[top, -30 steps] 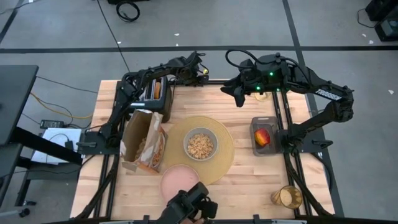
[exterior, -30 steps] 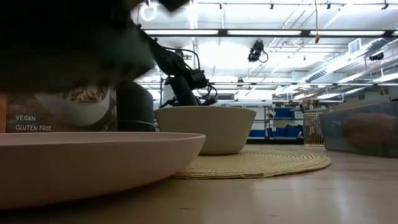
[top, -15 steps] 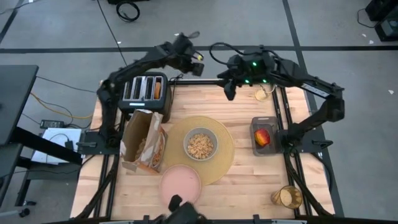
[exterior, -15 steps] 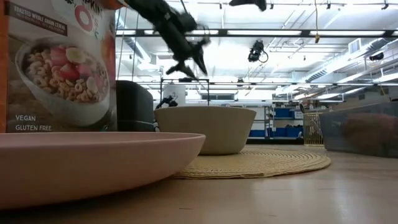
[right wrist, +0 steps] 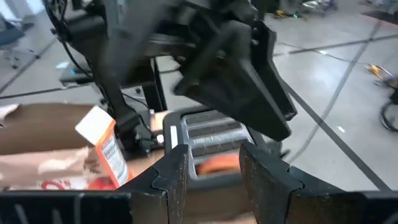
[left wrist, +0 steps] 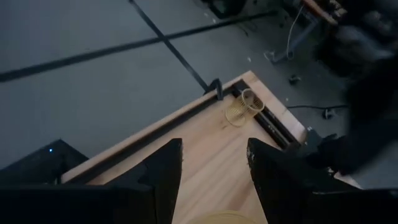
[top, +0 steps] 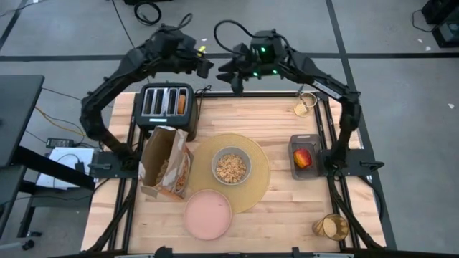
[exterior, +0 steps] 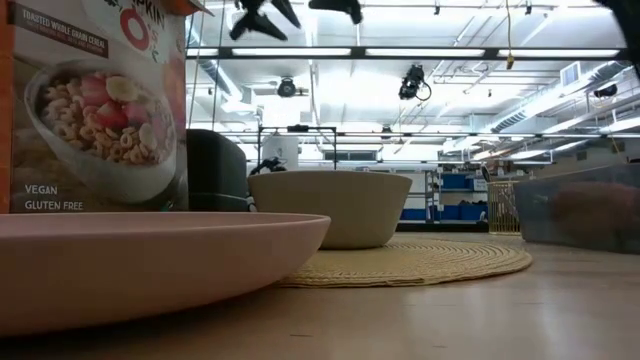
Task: Arrange a breakfast setting
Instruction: Put the apple on the top left of the gray bowl on the yellow placemat
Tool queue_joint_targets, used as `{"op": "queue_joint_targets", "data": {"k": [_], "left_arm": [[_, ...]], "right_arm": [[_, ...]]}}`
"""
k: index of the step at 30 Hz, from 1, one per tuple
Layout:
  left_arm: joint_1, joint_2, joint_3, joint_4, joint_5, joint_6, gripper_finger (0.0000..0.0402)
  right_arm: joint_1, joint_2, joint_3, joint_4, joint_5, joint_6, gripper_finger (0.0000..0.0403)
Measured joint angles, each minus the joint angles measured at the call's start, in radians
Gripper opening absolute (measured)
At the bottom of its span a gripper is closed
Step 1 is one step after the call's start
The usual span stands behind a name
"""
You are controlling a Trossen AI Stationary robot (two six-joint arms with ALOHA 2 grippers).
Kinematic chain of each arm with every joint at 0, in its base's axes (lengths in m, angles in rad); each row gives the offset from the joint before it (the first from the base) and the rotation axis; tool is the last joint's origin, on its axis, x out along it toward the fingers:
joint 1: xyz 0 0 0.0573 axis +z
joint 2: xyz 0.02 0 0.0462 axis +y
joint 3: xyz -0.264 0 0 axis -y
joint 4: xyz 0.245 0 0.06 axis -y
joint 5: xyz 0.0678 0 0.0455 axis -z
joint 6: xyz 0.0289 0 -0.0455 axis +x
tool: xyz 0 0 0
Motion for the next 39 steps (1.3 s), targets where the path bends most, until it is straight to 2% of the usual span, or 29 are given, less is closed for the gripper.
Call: {"op": "queue_joint_targets", "data": {"k": [7,20,28,33,36,39], "left_arm": [[-0.021,-0.087,0.0,-0.02,-0.044,-0.016,0.0187],[-0.058,-0.103,-0.001,-0.009,-0.077,-0.049,0.0187],[-0.058,-0.103,-0.001,-0.011,-0.093,-0.055,0.0187],[-0.058,-0.103,-0.001,-0.012,-0.094,-0.077,0.0187],[-0.059,-0.103,-0.001,-0.013,-0.094,-0.075,0.0187],[-0.058,-0.103,-0.001,-0.014,-0.095,-0.052,0.0187]], "right_arm": [[-0.026,0.147,0.144,0.019,-0.055,-0.016,0.0151],[-0.07,0.313,0.147,0.106,-0.03,-0.02,0.0151],[-0.137,0.454,0.147,0.07,-0.034,-0.02,0.0151],[-0.188,0.532,0.147,0.001,-0.164,-0.053,0.0147],[-0.221,0.565,0.147,-0.09,-0.268,-0.179,0.0135],[-0.252,0.592,0.147,-0.16,-0.279,-0.342,0.0113]]}}
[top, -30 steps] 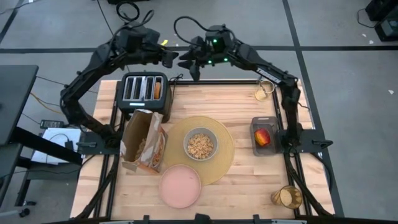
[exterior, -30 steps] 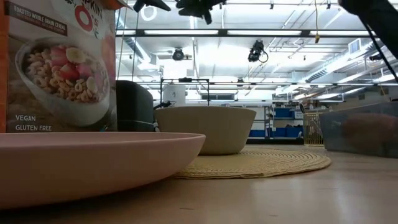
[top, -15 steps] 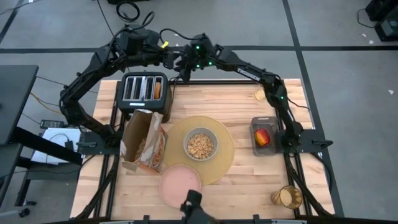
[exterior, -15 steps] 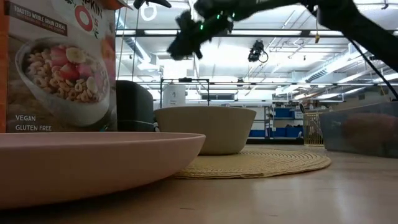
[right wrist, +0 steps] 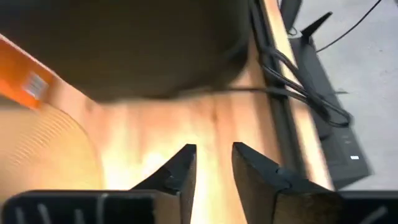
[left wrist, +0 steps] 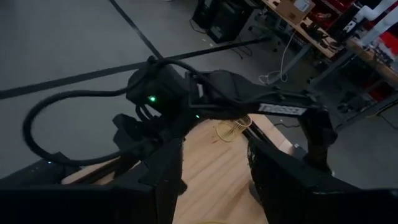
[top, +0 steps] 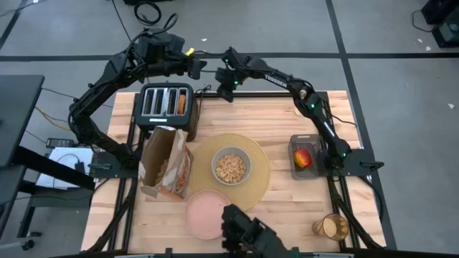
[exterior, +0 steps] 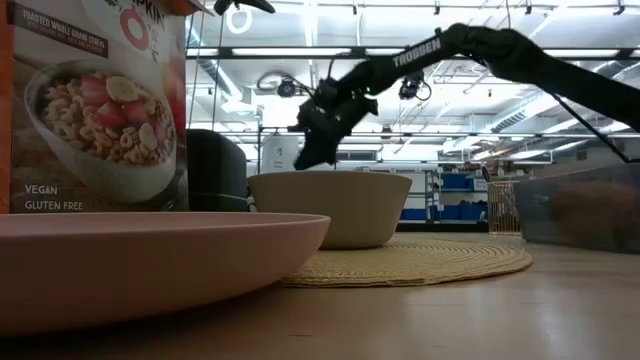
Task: Arrange a breakfast setting
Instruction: Put the apple on the top left of the gray bowl on the yellow placemat
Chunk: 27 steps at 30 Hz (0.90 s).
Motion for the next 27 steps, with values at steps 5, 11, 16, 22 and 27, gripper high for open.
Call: {"op": "queue_joint_targets", "data": {"k": [5,11,16,22,27], "left_arm": [[0.0,0.0,0.0,-0.002,0.0,0.035,0.0187],[0.0,0.0,0.0,-0.005,0.003,0.038,0.0187],[0.001,0.0,0.0,-0.005,0.003,0.054,0.0187],[0.002,0.0,0.0,-0.005,0.003,0.056,0.0187],[-0.006,0.0,0.0,-0.005,0.003,0.056,0.0187]], "right_arm": [[-0.042,0.064,0.0,0.005,0.004,-0.164,0.0055],[-0.05,0.115,-0.004,-0.038,0.027,-0.41,0.0011],[-0.041,0.113,-0.035,-0.027,0.145,-0.623,0.0006],[-0.025,0.114,-0.116,0.107,0.278,-0.648,0.0005],[-0.016,0.113,-0.13,0.182,0.299,-0.619,0.0003]]}}
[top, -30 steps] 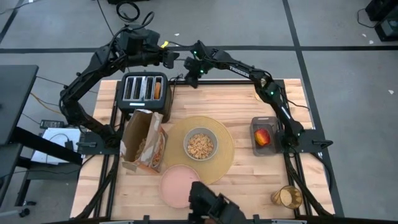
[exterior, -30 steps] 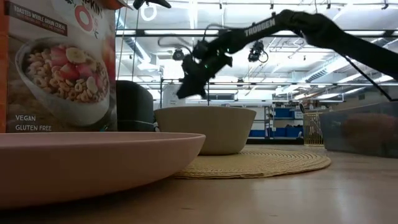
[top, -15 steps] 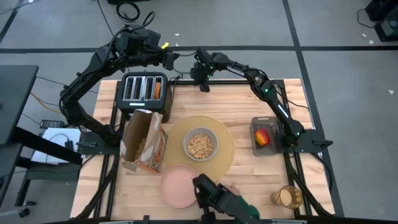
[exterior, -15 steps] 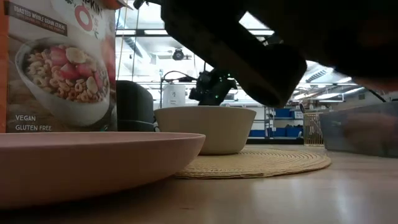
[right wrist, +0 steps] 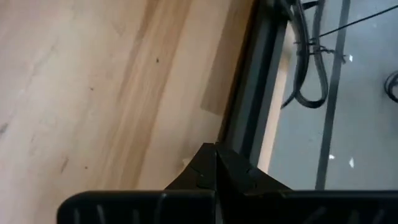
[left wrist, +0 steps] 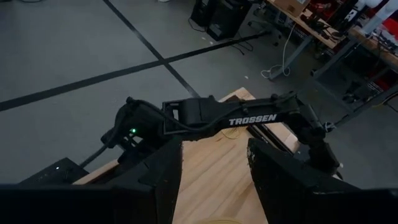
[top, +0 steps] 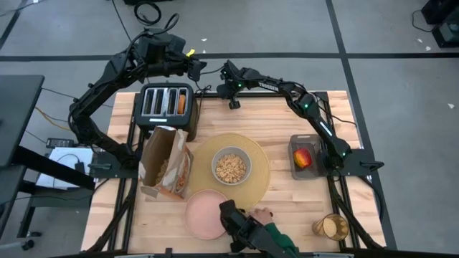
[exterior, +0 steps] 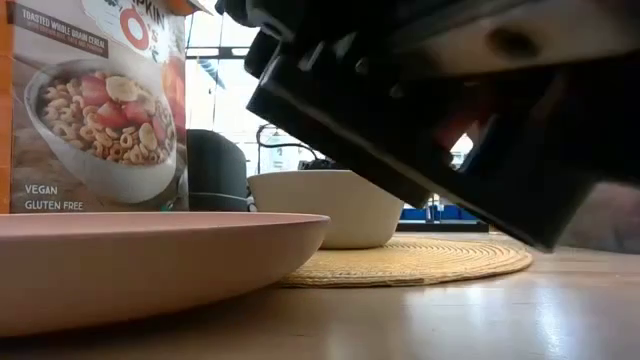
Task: Arrange a breakfast setting
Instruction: Put the apple on the top left of the gray bowl on the yellow placemat
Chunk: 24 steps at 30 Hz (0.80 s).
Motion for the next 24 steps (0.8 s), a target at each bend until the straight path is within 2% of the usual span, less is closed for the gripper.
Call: {"op": "queue_joint_targets", "data": {"k": [7,15,24], "left_arm": [[-0.032,0.0,0.0,-0.001,0.0,0.0,0.0187],[-0.065,0.0,0.0,0.0,0.0,-0.02,0.0187],[-0.093,0.0,0.0,0.001,-0.003,-0.078,0.0187]], "right_arm": [[-0.007,0.0,-0.019,0.003,-0.064,-0.002,0.0002],[-0.021,-0.001,-0.022,-0.006,-0.12,-0.084,0.0002],[-0.037,-0.006,-0.063,-0.038,-0.137,-0.077,0.0002]]}}
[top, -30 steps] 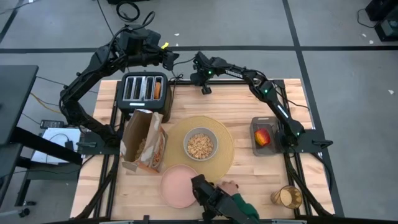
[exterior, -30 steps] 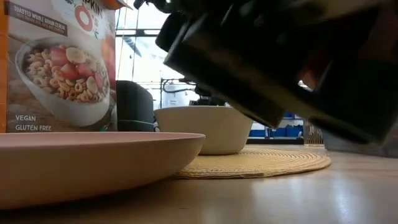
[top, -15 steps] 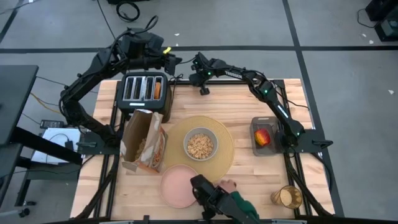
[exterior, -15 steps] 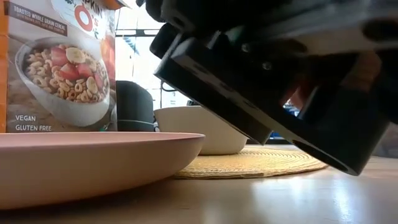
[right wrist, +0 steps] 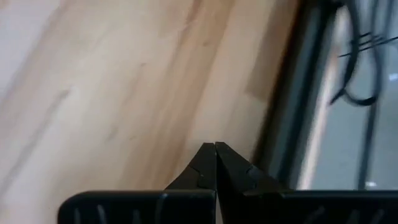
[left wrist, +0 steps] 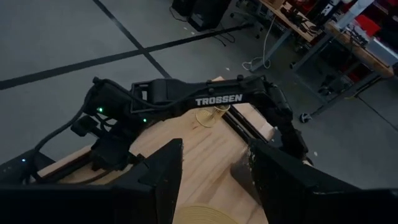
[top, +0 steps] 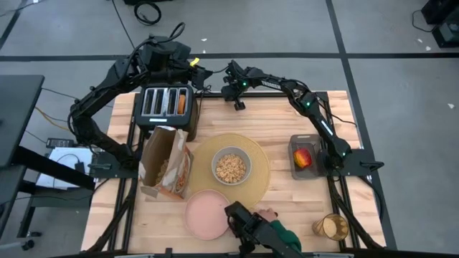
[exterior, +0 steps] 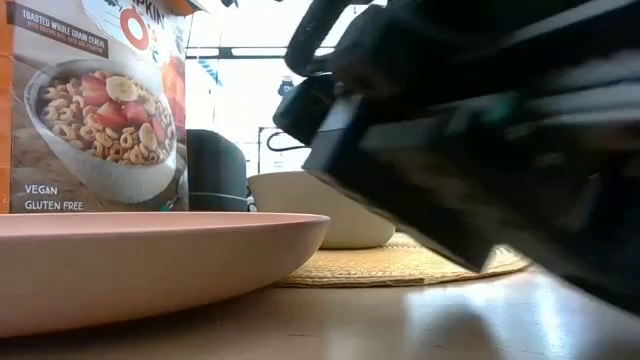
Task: Arrange a breakfast setting
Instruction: Put the apple on the top left of the gray bowl on the yellow placemat
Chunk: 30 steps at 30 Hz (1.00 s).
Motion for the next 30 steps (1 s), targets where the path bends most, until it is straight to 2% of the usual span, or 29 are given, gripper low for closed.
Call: {"op": "queue_joint_targets", "data": {"k": [8,11,14,20,23,27,30], "left_arm": [[-0.008,0.0,0.0,0.009,-0.001,-0.002,0.0187],[-0.008,0.0,0.0,0.009,-0.001,-0.002,0.0187],[-0.008,0.0,0.0,0.009,-0.001,-0.001,0.0187],[-0.006,0.0,0.001,-0.048,0.0,-0.001,0.0187],[0.005,0.0,0.001,-0.127,0.0,-0.002,0.0187],[0.008,0.003,0.001,-0.15,-0.002,0.022,0.0187],[0.007,0.003,0.001,-0.156,-0.001,0.054,0.0187]], "right_arm": [[0.002,-0.014,0.067,-0.339,0.007,0.018,0.0002],[0.005,-0.049,0.076,-0.342,-0.047,0.067,0.0002],[0.01,-0.071,0.083,-0.252,-0.097,0.131,0.0004],[0.008,-0.066,0.079,-0.175,-0.047,0.303,0.0005],[-0.007,-0.09,0.079,-0.205,0.032,0.437,0.0003],[-0.045,-0.119,0.079,-0.321,0.039,0.633,0.0002],[-0.06,-0.146,0.079,-0.409,0.067,0.686,0.0002]]}}
